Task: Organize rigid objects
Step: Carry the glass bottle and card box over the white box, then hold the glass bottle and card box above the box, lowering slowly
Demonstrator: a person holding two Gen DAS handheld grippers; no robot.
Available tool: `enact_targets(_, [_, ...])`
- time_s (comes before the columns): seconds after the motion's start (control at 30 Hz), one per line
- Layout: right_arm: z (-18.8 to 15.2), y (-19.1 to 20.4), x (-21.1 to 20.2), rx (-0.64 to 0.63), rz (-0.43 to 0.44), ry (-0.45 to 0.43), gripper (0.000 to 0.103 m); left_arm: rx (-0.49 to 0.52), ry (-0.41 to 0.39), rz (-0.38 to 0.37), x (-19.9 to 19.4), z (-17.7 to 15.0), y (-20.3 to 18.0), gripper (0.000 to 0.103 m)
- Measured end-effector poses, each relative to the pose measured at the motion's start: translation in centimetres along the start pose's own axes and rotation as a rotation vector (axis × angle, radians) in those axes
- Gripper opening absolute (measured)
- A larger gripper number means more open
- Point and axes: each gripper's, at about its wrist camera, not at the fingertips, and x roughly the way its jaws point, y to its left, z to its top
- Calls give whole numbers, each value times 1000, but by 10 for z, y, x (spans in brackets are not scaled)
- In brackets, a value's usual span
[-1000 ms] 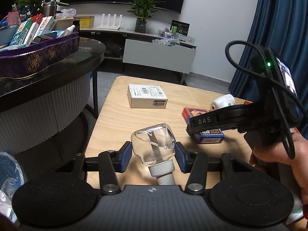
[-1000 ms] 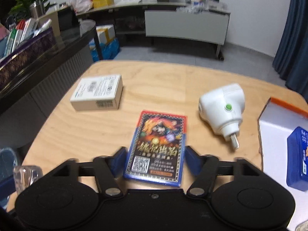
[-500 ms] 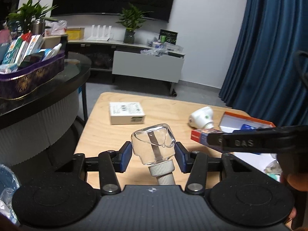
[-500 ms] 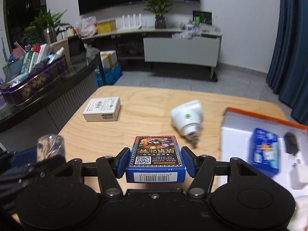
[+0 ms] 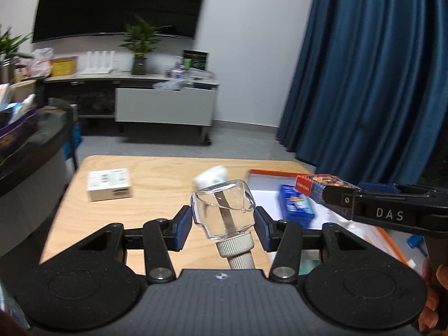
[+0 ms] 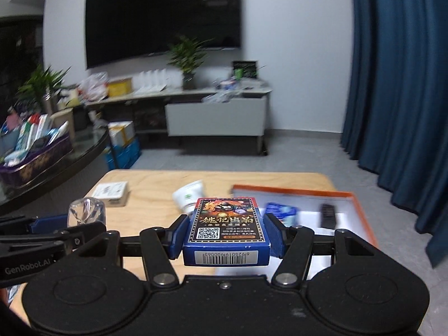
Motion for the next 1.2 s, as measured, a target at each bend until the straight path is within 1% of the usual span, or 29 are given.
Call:
enact_targets(0.2, [-1,-43,-24,70,-84,-46,71,35,8,-90,12,9,-39,49])
enact_targets(0.27, [-1,-56,-29,92,-108,-60,71,33,11,-127,17,15,-51,49])
enact_targets(0.4, [-1,-77,-35,129,-137,-84,71,83,-2,-151,26,23,-75,49])
enact_targets(0.53, [0,-92,-39,148,-149,-103,71,120,-8,-158,35,29,-94,49])
enact_targets(0.67, [0,-102,-43,159,-152,-116,71,139,0,-154,42,27,-103,49])
enact_targets(0.87, [2,-111,-38,165,-148,-118,71,145,21,-156,48,27,-104,49])
enact_targets(1.2, [5,-108,-31,160,-135,-103,71,140,32,-148,46,29,-107,49])
